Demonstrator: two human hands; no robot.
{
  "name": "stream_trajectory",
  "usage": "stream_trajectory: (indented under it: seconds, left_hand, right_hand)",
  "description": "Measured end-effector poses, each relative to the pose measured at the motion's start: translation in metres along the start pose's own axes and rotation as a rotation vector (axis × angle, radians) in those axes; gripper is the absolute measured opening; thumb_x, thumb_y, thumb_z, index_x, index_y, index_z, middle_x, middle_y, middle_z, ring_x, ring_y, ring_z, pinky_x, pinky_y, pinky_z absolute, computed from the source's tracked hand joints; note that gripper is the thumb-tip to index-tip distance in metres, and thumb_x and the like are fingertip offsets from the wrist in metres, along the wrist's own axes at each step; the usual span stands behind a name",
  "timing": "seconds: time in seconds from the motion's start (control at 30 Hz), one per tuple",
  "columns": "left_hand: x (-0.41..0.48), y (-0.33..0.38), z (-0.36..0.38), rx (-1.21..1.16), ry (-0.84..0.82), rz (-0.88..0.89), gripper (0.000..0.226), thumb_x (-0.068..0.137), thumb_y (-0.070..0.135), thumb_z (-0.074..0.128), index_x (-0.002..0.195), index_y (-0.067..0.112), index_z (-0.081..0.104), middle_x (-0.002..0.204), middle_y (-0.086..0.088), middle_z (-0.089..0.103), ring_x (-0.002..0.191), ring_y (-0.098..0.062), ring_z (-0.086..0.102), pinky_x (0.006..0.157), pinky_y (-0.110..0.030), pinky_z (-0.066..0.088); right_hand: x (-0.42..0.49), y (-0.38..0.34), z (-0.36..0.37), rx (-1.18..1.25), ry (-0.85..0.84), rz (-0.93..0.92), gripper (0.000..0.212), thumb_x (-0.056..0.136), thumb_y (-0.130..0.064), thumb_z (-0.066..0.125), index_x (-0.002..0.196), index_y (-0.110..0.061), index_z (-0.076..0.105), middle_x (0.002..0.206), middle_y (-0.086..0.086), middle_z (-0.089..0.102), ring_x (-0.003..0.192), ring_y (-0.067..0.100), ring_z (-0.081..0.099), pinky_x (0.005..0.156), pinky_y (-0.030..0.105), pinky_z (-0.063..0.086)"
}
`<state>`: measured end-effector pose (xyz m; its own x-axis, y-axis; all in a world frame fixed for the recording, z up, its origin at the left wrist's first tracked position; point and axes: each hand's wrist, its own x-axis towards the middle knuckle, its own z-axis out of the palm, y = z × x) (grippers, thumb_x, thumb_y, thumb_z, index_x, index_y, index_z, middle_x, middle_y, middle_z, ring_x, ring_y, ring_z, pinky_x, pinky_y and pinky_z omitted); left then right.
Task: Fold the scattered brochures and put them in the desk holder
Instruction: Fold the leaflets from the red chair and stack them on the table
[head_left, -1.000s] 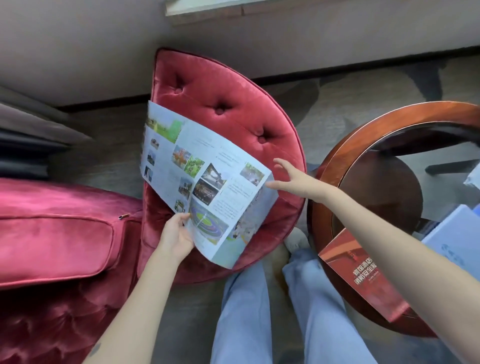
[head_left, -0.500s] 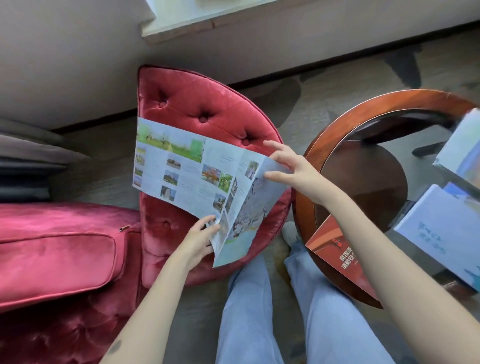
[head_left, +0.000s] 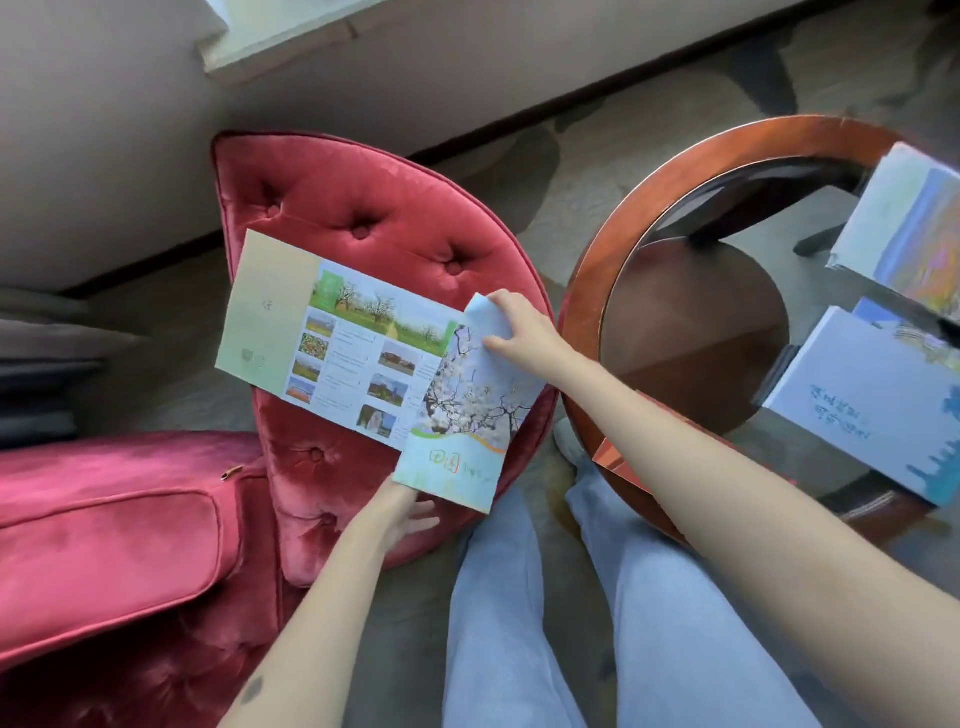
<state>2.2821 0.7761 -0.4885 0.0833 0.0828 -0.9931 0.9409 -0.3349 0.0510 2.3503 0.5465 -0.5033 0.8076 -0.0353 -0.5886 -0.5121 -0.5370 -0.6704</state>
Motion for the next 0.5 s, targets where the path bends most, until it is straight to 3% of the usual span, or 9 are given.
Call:
stream_trajectory:
  seconds: [0.13,0.3,0.4,0.43,0.5]
  left_hand:
    - [0.012,-0.007,-0.025,0.01,0.265,-0.057,0.032,0.097,0.014,0.036,0.127,0.011,0.048,0.126,-0.012,0.054,0.117,-0.031,0.053,0.084,-0.042,0.047]
    - [0.025,-0.022,-0.046,0.034,0.293,-0.088,0.032,0.097,0.011,0.036,0.126,0.006,0.049,0.125,-0.015,0.054,0.111,-0.027,0.055,0.086,-0.043,0.046]
    - [0.035,-0.025,-0.048,0.11,0.349,0.027,0.035,0.093,0.009,0.041,0.127,0.008,0.049,0.117,-0.012,0.054,0.087,-0.019,0.053,0.082,-0.039,0.046]
    - [0.04,-0.025,-0.047,0.182,0.382,0.084,0.037,0.092,0.009,0.043,0.128,0.01,0.048,0.118,-0.011,0.054,0.087,-0.019,0.053,0.082,-0.038,0.046]
    - [0.047,-0.022,-0.045,0.333,0.438,0.205,0.041,0.09,0.012,0.047,0.131,0.015,0.045,0.128,-0.01,0.052,0.105,-0.024,0.053,0.091,-0.038,0.043]
  right_hand:
    - [0.013,0.002,0.031,-0.18,0.055,0.164,0.061,0.084,-0.012,0.054,0.14,-0.013,0.031,0.142,0.009,0.035,0.132,0.028,0.034,0.109,0.043,0.024]
    - [0.02,0.018,0.051,-0.314,0.032,0.219,0.057,0.088,-0.019,0.055,0.14,-0.012,0.031,0.141,0.011,0.036,0.131,0.031,0.033,0.109,0.045,0.025]
    - [0.021,0.035,0.056,-0.387,0.01,0.241,0.056,0.09,-0.023,0.056,0.138,-0.009,0.031,0.142,0.012,0.035,0.13,0.032,0.035,0.107,0.047,0.028]
    - [0.022,0.04,0.057,-0.415,0.018,0.225,0.057,0.089,-0.023,0.057,0.138,-0.008,0.031,0.142,0.011,0.035,0.129,0.032,0.037,0.106,0.047,0.028]
    - [0.022,0.046,0.06,-0.453,0.065,0.199,0.059,0.088,-0.023,0.059,0.138,-0.008,0.031,0.141,0.012,0.037,0.127,0.033,0.039,0.103,0.046,0.03]
